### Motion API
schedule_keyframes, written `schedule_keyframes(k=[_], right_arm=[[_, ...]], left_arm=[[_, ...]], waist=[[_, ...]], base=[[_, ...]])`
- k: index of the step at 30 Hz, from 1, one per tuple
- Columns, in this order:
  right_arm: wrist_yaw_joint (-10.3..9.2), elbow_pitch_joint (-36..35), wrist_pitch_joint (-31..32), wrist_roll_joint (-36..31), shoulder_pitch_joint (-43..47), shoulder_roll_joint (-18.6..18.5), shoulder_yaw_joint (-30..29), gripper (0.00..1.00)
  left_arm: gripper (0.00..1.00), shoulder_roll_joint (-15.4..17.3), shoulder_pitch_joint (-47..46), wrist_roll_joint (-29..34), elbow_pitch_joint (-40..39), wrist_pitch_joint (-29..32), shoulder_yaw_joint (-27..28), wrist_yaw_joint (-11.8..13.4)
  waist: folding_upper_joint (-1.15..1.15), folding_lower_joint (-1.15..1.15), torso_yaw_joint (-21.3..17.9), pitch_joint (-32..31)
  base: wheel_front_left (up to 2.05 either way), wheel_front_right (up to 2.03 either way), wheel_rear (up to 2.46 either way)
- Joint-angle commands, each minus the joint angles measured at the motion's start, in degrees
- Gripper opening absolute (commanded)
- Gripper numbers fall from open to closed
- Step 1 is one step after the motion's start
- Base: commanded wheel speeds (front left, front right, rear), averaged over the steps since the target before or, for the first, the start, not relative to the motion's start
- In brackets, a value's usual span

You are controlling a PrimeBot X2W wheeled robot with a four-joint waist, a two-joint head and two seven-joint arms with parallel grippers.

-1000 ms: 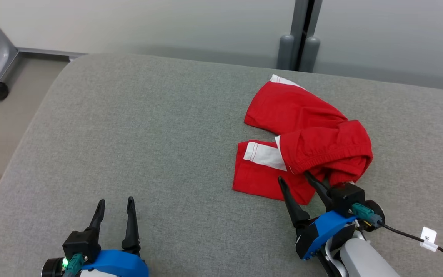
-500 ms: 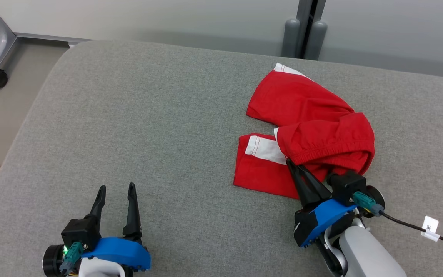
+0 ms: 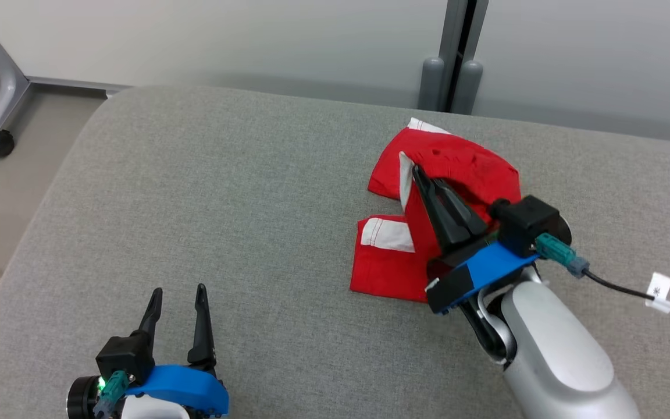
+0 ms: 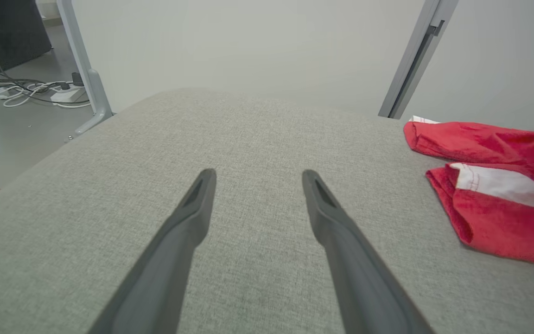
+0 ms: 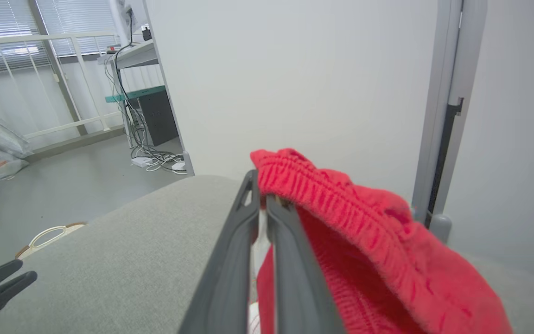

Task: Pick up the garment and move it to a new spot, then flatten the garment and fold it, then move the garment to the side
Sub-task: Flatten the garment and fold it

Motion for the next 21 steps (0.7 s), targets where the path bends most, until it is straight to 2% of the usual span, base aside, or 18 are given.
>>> schedule_keyframes(k=[1, 9, 15, 21], right_arm=[[0.00, -0.9, 0.0, 1.0, -2.7, -0.1, 1.1, 0.00], [0.00, -6.9, 0.0, 7.9, -10.5, -0.1, 4.5, 0.00], [0.00, -10.7, 0.0, 11.8, -5.9, -0.9, 7.0, 0.00], [0.00, -7.8, 0.0, 15.5, 4.5, -7.8, 10.1, 0.00]], left_arm=[[1.00, 0.0, 0.4, 0.3, 0.2, -0.2, -0.5, -0.2], [1.00, 0.0, 2.2, 0.9, 0.7, -0.2, -1.2, -0.5], [1.00, 0.0, 4.2, 0.9, 0.5, -0.2, -0.2, -0.1], [1.00, 0.0, 4.9, 0.4, 0.3, -0.2, 0.2, -0.4]], waist=[[0.00, 0.00, -0.1, -1.0], [0.00, 0.00, 1.2, -4.2], [0.00, 0.00, -0.3, -5.6], [0.00, 0.00, -4.2, -5.7]], base=[[0.00, 0.00, 0.00], [0.00, 0.00, 0.00], [0.00, 0.00, 0.00], [0.00, 0.00, 0.00]])
